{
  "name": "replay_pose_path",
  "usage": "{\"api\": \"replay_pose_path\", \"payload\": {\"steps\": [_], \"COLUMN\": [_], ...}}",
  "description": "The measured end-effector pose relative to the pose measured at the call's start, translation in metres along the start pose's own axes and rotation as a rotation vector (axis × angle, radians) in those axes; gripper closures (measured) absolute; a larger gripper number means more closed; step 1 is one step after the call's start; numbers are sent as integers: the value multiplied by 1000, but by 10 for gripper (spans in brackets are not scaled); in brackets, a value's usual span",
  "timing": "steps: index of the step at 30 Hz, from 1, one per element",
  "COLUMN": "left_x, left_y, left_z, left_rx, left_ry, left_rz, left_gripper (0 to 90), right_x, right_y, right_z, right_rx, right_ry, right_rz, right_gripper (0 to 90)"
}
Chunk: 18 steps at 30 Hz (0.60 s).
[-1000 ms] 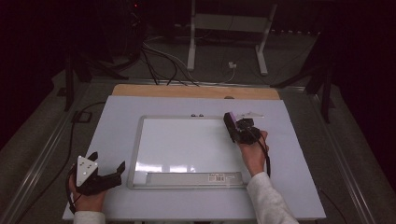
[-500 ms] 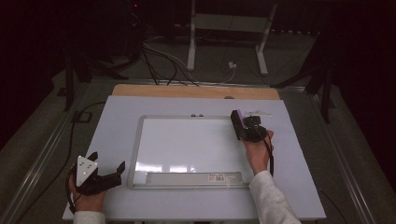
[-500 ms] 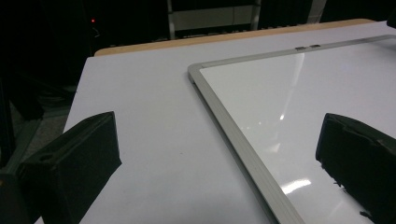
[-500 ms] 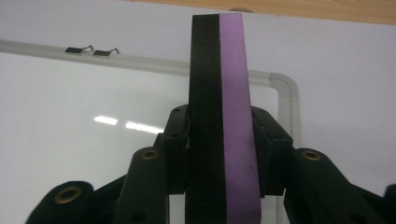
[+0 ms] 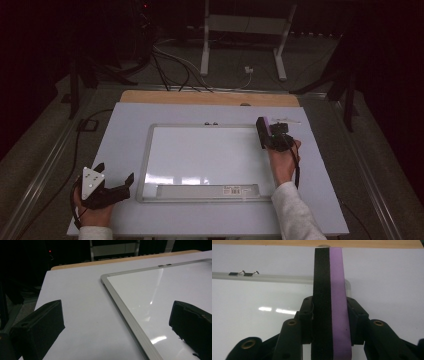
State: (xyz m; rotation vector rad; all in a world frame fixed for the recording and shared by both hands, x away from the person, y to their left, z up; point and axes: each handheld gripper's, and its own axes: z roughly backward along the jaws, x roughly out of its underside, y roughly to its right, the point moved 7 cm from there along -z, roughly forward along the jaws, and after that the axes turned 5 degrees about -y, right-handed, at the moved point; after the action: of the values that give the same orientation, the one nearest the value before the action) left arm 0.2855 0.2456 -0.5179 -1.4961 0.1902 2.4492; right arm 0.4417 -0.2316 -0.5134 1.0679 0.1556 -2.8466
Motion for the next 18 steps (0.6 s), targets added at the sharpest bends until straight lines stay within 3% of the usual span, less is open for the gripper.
{"api": "replay_pose_path", "payload": {"steps": [18], "left_x": [0], "left_y": [-1], "left_z": [1], "left_rx": [0], "left_ry": [3], "left_rz": [5], "left_gripper": [6], "right_x": [14], "right_y": [-9], "right_z": [-23], "right_rx": [15], "right_ry": [-72], "right_rz": [-15], "right_gripper": [629]}}
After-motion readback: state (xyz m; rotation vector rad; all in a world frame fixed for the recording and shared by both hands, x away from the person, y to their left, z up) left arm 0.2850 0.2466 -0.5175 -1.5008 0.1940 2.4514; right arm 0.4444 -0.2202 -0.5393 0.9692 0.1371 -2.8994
